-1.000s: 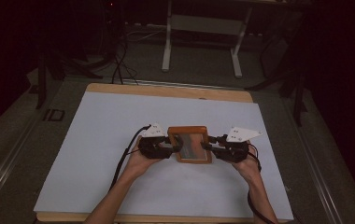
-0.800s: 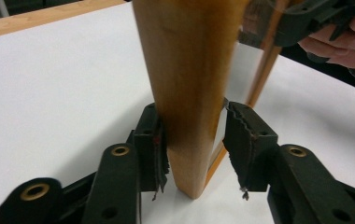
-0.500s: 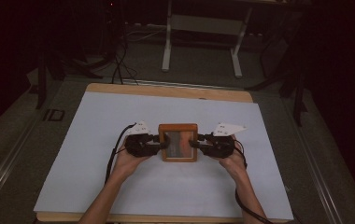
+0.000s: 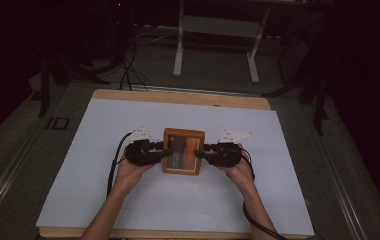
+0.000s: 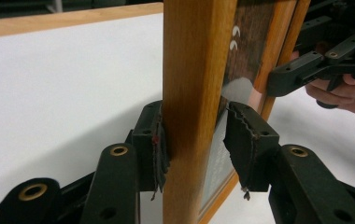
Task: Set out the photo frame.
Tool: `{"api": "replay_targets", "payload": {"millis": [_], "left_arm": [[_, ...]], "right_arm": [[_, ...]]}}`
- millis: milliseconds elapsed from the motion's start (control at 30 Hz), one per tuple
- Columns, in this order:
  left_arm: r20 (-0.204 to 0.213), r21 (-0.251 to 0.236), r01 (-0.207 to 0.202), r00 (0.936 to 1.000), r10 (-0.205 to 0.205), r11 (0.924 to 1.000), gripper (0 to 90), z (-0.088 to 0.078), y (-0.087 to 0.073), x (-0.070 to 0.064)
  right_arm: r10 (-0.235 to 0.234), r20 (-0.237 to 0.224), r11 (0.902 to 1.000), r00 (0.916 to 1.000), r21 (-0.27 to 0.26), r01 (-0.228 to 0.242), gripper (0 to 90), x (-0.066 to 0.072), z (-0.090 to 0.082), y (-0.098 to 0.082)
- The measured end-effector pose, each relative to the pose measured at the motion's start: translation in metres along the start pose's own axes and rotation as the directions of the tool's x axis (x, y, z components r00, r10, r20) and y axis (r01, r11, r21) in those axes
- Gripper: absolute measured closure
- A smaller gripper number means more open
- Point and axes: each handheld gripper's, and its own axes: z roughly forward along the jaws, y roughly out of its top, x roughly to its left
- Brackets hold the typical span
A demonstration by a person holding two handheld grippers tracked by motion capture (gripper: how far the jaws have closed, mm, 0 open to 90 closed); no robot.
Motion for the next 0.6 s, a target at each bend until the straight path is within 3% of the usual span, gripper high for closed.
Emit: {"api": "replay_targets", "payload": {"millis": [100,267,333,433,600], "left_arm": [[-0.03,0.025,0.008,0.9995,-0.007,0.9997,59.6,0.0038,-0.0002,0.0015],[-0.023,0.044,0.006,0.9997,-0.005,0.999,60.1,0.0065,-0.0009,0.0012],[-0.028,0.052,0.014,0.9995,-0.012,0.9986,58.8,0.007,-0.0012,0.0011],[-0.056,0.062,0.01,0.9984,-0.006,0.998,49.7,0.0093,-0.0025,0.0009],[-0.063,0.047,0.014,0.998,-0.011,0.9988,49.7,0.009,-0.0032,0.0016]], "right_arm": [[0.018,0.029,0.9997,0.9994,0.013,-0.019,62.4,-0.0048,0.0041,0.0008],[0.045,0.043,0.9988,0.998,0.015,-0.046,61.4,-0.0089,0.0058,0.0],[0.045,0.046,0.9988,0.9979,0.018,-0.046,60.9,-0.0083,0.0059,-0.0009],[0.04,0.042,0.9987,0.9983,0.032,-0.041,54.7,-0.0064,0.007,-0.0029],[0.015,0.026,0.999,0.9996,0.042,-0.016,55.5,-0.0025,0.005,-0.0042]]}}
